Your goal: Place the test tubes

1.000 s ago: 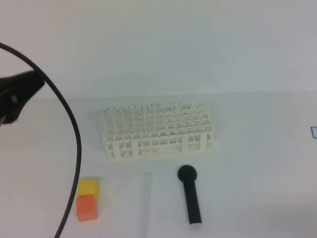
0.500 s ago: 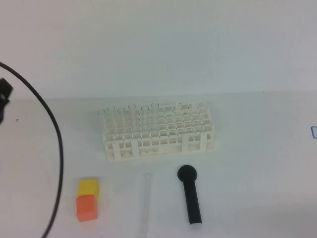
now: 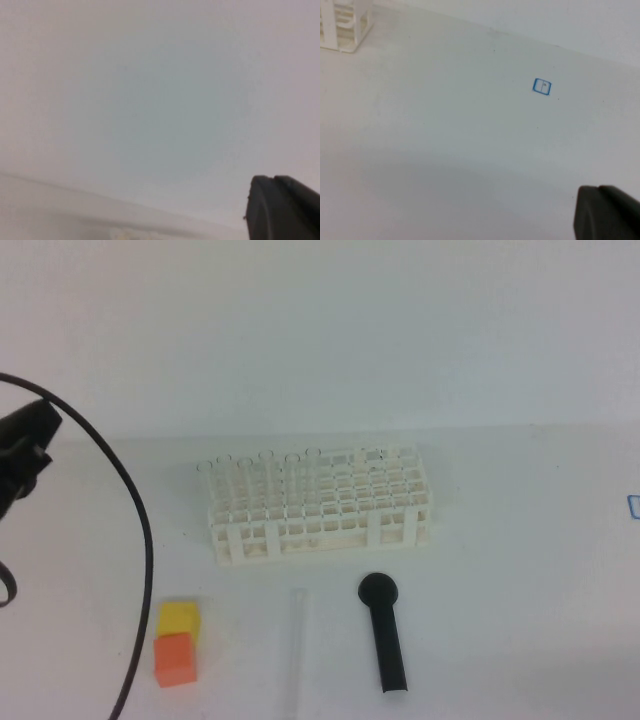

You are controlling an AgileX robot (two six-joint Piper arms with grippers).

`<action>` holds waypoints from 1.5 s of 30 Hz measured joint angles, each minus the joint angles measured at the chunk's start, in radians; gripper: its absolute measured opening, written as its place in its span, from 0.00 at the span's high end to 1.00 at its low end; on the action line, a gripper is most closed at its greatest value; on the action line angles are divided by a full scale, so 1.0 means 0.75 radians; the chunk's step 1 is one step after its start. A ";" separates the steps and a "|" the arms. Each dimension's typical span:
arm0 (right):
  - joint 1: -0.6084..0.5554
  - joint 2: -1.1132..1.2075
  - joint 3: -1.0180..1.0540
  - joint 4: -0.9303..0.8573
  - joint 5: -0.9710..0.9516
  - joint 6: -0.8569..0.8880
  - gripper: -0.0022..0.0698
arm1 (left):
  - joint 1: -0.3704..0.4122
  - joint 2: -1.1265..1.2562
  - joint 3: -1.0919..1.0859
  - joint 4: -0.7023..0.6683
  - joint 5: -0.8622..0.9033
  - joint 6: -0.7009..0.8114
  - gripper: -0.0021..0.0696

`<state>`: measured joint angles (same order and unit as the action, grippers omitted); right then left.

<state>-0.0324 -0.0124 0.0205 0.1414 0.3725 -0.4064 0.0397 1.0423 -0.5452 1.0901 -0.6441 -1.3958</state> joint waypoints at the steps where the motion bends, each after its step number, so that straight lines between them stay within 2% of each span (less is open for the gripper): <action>1: 0.000 0.000 0.000 0.000 0.000 0.000 0.97 | -0.020 0.000 0.000 -0.102 0.034 0.056 0.97; 3: 0.000 0.000 0.000 0.000 0.000 0.000 0.97 | -0.083 0.000 0.000 -0.346 0.174 0.164 0.97; 5: 0.000 0.000 0.000 0.000 0.000 0.000 0.97 | -0.197 0.000 0.000 -0.597 0.355 0.336 0.97; 9: 0.000 0.000 0.000 0.000 0.000 0.000 0.97 | -0.493 0.000 -0.048 -1.088 0.882 0.954 0.97; 11: 0.000 0.000 0.000 0.000 0.000 0.000 0.97 | -0.604 0.012 -0.110 -1.217 1.136 1.137 0.97; 13: 0.000 0.000 0.000 0.000 0.000 0.000 0.97 | -0.671 0.036 -0.181 -1.302 1.333 1.161 0.97; 18: 0.000 0.000 0.000 0.000 0.000 0.000 0.97 | -0.728 0.133 -0.372 -1.367 1.660 1.207 0.97; 22: 0.000 0.000 0.000 0.000 0.000 0.000 0.97 | -0.808 0.221 -0.420 -1.417 1.683 1.305 0.97; 27: 0.000 0.000 0.000 0.000 0.000 0.000 0.97 | -0.966 0.464 -0.429 -1.426 1.645 1.255 0.97; 34: 0.000 0.000 0.000 0.000 0.000 0.000 0.97 | -0.957 0.689 -0.532 -1.498 1.820 1.247 0.97; 41: 0.000 0.000 0.000 0.000 0.000 0.000 0.97 | -0.957 0.700 -0.638 -1.515 1.772 1.255 0.97; 43: 0.000 0.000 0.000 0.000 0.000 0.000 0.97 | -0.957 0.701 -0.669 -1.515 1.782 1.331 0.97; 45: 0.000 0.000 0.000 0.000 0.000 0.000 0.97 | -0.957 0.701 -0.702 -1.515 1.822 1.392 0.92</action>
<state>-0.0324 -0.0124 0.0205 0.1414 0.3725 -0.4064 -0.6782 1.5684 -1.0720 -0.0459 0.7223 -0.3521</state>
